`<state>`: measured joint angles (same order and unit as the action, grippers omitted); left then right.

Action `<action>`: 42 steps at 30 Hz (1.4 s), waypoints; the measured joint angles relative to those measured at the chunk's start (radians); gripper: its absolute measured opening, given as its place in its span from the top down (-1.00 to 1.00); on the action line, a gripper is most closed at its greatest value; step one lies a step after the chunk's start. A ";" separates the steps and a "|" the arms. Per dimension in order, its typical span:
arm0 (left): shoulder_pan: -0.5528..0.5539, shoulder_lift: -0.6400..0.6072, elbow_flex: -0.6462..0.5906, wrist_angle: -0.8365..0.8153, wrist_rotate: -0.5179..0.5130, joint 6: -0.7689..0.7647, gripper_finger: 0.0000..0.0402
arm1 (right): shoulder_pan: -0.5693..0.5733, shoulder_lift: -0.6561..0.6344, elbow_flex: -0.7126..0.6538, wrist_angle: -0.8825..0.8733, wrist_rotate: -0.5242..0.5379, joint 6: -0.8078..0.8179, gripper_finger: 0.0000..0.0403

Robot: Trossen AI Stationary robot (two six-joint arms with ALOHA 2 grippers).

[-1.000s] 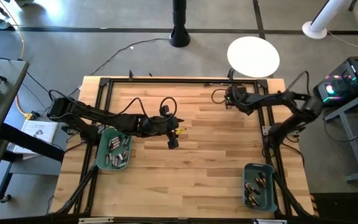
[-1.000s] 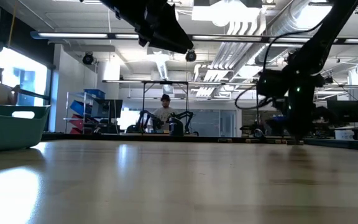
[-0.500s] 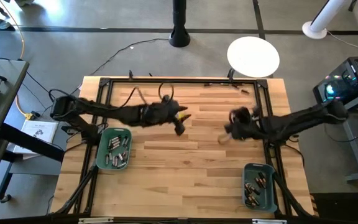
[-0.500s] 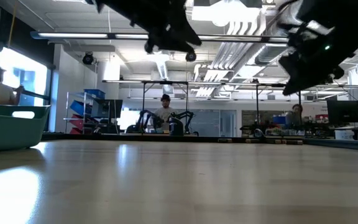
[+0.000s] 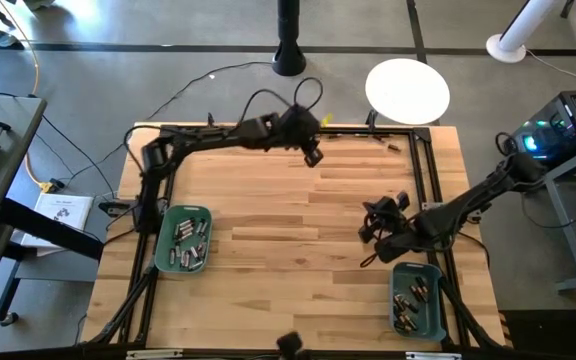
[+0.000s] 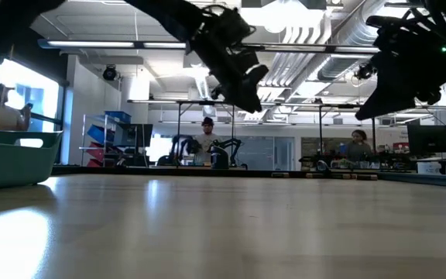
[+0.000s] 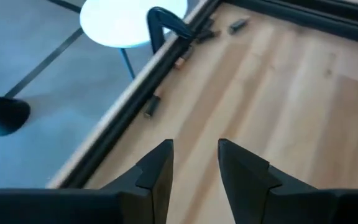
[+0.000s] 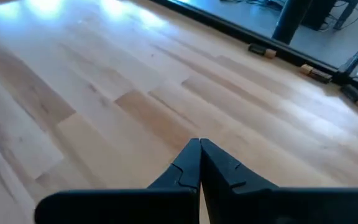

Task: Sort batteries
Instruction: Adjust the blue bin

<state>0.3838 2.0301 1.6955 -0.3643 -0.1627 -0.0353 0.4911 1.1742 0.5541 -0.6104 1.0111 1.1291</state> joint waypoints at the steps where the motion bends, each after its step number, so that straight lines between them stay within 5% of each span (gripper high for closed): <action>1: 0.014 0.029 0.045 -0.019 0.010 0.009 0.39 | 0.006 0.015 0.000 0.014 -0.010 0.008 1.00; 8: 0.097 0.222 0.353 -0.089 0.196 0.043 0.12 | 0.072 0.131 0.000 0.134 -0.072 0.024 1.00; 12: 0.118 0.314 0.467 -0.130 0.206 0.125 -0.02 | 0.123 0.196 0.000 0.209 -0.068 0.053 1.00; 23: 0.161 0.429 0.500 -0.109 0.203 0.249 0.06 | 0.200 0.336 0.000 0.241 -0.007 0.183 1.00; 27: 0.172 0.419 0.500 -0.225 0.117 0.284 0.16 | 0.152 0.329 0.003 0.242 0.097 0.164 1.00; 31: 0.169 0.358 0.498 -0.351 -0.003 0.345 0.25 | -0.023 0.234 0.056 0.108 0.084 0.111 0.98; 36: 0.158 0.274 0.492 -0.422 -0.133 0.381 0.37 | -0.374 0.105 0.155 0.014 -0.179 -0.277 0.82; 42: 0.135 0.177 0.493 -0.543 -0.171 0.366 0.51 | -0.831 0.079 0.266 -0.030 -0.530 -0.667 0.33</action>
<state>0.5193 2.2072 2.1883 -0.9069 -0.3335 0.3303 -0.3400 1.2535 0.8205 -0.6403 0.4811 0.4625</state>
